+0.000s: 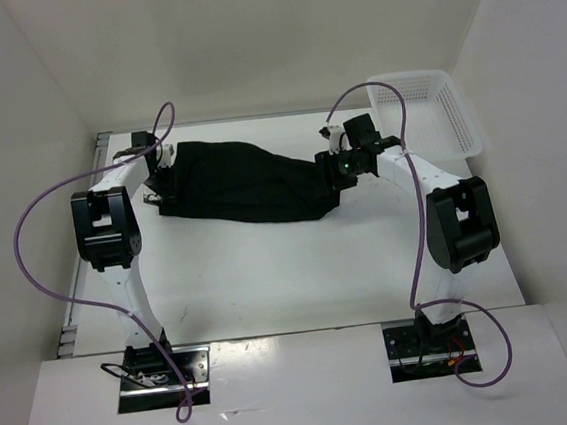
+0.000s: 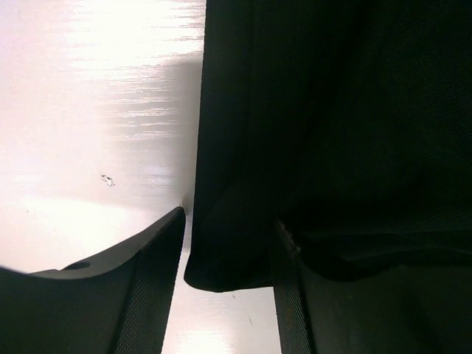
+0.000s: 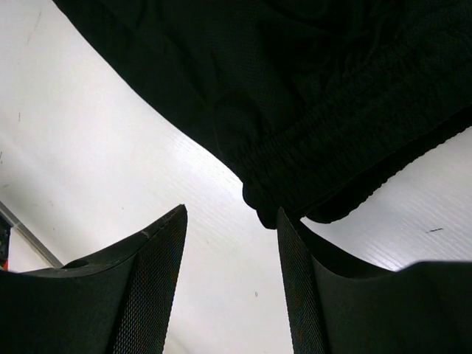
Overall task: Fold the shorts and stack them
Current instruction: Fold the shorts
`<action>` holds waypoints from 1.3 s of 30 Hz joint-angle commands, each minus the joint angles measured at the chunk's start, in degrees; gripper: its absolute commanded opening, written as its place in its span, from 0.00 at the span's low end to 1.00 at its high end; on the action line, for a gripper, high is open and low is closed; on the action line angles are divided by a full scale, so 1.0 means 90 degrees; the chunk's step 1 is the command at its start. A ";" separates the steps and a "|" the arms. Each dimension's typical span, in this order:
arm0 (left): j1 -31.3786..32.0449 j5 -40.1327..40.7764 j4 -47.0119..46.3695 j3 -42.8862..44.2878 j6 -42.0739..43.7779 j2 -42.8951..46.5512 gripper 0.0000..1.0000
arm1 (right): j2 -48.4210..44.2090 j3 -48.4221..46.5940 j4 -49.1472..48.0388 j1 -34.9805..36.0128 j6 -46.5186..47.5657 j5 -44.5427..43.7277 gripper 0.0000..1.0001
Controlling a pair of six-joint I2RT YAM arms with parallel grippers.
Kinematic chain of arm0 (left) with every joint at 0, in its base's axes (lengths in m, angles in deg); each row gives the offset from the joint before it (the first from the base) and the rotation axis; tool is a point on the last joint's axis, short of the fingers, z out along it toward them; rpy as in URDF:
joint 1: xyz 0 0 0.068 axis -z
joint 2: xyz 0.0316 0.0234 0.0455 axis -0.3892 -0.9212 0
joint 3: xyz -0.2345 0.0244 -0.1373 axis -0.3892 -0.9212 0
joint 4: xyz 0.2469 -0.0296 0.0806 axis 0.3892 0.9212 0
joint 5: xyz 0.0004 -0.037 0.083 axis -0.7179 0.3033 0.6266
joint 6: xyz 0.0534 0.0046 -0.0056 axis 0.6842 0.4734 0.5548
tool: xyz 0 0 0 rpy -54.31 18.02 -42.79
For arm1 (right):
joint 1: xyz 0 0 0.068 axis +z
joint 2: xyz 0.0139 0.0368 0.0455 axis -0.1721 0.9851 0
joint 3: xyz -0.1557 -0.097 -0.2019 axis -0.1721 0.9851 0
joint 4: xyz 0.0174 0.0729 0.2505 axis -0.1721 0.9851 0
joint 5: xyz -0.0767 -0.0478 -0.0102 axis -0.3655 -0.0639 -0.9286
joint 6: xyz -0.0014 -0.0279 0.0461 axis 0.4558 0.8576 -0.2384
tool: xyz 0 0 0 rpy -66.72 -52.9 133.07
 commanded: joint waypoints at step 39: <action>-0.0092 0.0151 0.0059 -0.0827 0.0028 -0.0057 0.11 | 0.0244 -0.1146 0.0873 -0.1250 0.0986 0.2310 0.00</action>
